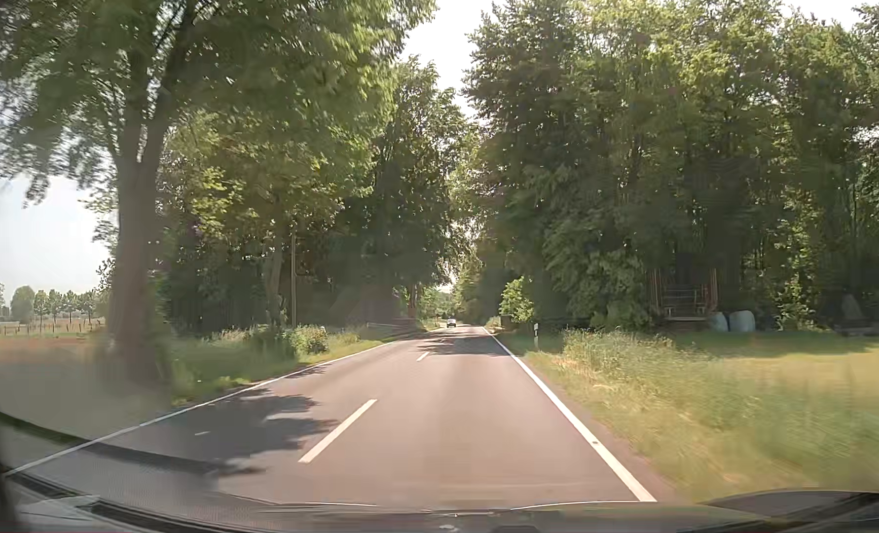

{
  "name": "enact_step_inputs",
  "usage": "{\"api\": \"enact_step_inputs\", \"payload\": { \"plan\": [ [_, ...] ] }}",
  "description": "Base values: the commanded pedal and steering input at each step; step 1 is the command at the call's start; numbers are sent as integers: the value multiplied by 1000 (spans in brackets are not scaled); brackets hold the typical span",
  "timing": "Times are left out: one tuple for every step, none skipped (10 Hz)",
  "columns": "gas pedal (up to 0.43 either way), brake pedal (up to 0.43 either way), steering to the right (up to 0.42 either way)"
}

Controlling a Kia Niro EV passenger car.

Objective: Follow the waypoints while adhering to traffic rules and regulations

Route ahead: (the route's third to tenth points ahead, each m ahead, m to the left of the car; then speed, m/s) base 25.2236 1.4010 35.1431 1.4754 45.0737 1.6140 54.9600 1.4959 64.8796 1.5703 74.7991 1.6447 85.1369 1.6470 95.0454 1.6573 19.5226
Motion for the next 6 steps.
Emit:
{"api": "enact_step_inputs", "payload": {
  "plan": [
    [110, 0, -3],
    [110, 0, -3],
    [118, 0, -2],
    [118, 0, -1],
    [118, 0, 0],
    [130, 0, 0]
  ]
}}
